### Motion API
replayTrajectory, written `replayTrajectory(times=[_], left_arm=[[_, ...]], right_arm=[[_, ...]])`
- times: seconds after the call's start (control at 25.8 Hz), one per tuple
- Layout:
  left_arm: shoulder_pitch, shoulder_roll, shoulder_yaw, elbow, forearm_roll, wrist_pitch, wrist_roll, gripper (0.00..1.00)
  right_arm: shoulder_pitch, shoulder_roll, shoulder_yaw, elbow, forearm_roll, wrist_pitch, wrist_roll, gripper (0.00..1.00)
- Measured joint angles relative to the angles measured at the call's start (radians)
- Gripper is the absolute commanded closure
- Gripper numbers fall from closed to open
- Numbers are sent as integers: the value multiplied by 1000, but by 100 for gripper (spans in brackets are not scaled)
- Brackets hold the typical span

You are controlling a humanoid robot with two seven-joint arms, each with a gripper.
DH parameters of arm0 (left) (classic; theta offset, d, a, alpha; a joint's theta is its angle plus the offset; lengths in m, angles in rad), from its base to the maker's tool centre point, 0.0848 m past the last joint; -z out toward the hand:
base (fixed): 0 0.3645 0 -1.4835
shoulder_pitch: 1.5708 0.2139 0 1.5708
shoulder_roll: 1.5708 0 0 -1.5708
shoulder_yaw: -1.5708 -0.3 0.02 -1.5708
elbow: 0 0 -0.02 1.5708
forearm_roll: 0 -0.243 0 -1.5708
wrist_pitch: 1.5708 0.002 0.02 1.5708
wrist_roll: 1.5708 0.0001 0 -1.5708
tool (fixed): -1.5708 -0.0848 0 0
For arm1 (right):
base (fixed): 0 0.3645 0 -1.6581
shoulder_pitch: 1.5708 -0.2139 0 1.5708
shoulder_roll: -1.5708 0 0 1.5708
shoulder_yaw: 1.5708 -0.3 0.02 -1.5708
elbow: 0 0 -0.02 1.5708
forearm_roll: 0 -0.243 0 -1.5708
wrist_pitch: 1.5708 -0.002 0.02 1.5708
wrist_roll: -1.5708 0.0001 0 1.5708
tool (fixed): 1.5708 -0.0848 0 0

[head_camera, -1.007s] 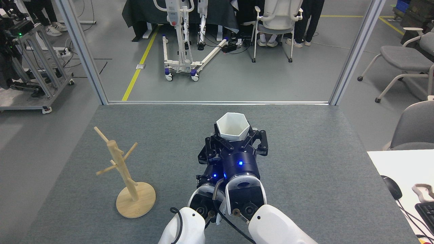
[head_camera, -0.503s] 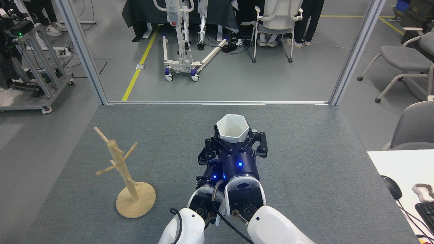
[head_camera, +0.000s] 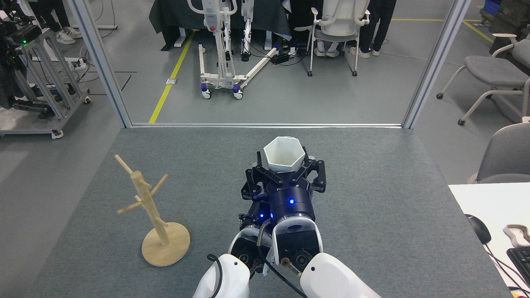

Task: Hang cup on storage rack
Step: 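Close the left gripper on the cup below the right gripper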

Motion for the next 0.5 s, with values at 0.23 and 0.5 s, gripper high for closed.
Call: replayTrajectory(times=[0.23, 0.5], left_arm=[[0, 1, 1, 0, -1, 0, 0, 100], [0, 0, 2, 0, -2, -1, 0, 100]], right_arm=[[2, 2, 1, 0, 0, 0, -1, 0], [4, 4, 2, -1, 1, 0, -1, 0]])
